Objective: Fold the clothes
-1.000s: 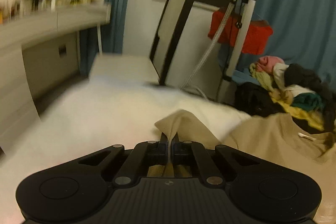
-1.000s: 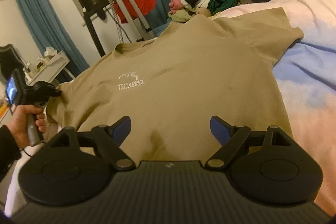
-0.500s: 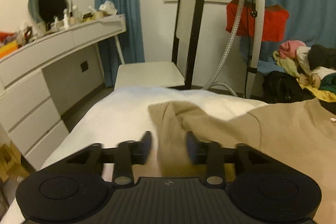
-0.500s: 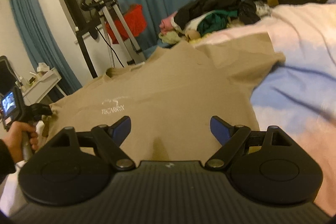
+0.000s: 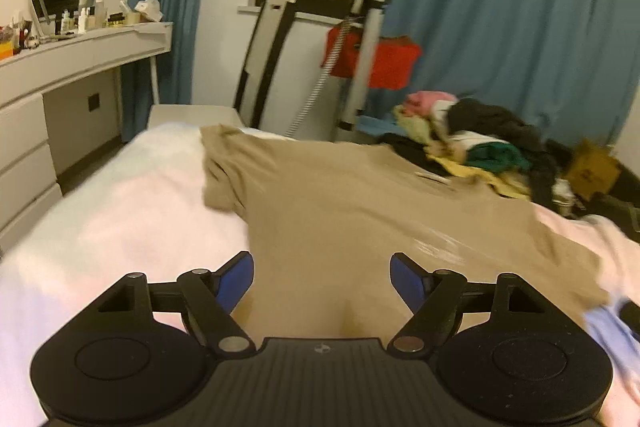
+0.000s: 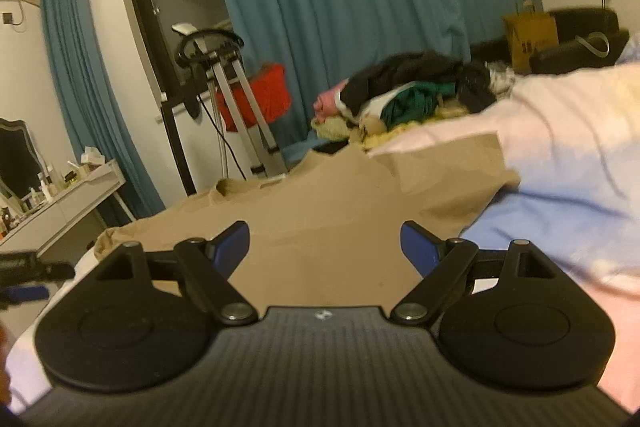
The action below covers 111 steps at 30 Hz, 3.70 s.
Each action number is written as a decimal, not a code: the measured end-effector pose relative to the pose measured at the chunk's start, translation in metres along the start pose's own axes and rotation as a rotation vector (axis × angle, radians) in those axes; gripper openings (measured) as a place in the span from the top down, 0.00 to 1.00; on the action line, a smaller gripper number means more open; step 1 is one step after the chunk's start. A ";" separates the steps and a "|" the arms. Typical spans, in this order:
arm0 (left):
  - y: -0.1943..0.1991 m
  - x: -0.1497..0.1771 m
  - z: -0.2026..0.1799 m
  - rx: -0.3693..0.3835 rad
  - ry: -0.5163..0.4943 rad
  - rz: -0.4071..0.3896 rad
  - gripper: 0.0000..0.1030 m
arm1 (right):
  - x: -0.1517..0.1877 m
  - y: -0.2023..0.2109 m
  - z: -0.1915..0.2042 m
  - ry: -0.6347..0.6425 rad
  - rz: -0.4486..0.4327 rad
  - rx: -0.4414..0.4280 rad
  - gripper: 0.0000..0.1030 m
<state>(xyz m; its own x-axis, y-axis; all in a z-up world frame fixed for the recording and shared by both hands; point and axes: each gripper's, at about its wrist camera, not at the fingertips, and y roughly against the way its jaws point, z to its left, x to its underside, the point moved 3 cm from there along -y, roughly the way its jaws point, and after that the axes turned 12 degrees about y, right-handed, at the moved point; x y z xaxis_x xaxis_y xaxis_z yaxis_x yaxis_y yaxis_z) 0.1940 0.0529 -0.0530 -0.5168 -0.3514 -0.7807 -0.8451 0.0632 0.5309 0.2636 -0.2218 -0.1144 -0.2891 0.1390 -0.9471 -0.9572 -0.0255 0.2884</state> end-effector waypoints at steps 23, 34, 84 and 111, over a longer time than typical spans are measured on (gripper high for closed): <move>0.039 0.107 -0.030 0.092 -0.185 0.089 0.09 | 0.009 -0.016 -0.119 -0.508 -0.005 -0.056 0.17; 0.006 0.110 -0.026 0.114 -0.129 0.128 0.08 | 0.068 -0.099 -0.207 -1.052 -0.041 -0.112 0.18; -0.070 0.008 0.085 -0.065 0.211 0.041 0.05 | -0.022 -0.253 0.174 0.420 0.116 0.087 0.92; -0.028 0.049 0.033 0.054 0.008 0.097 0.12 | -0.021 0.056 0.074 0.096 0.226 -0.144 0.22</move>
<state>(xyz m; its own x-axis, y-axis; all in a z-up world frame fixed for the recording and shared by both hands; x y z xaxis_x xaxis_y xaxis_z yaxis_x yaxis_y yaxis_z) 0.1874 0.0651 -0.1172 -0.5955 -0.3483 -0.7239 -0.7975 0.1474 0.5851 0.2176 -0.1529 -0.0678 -0.4895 0.0200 -0.8718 -0.8585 -0.1862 0.4777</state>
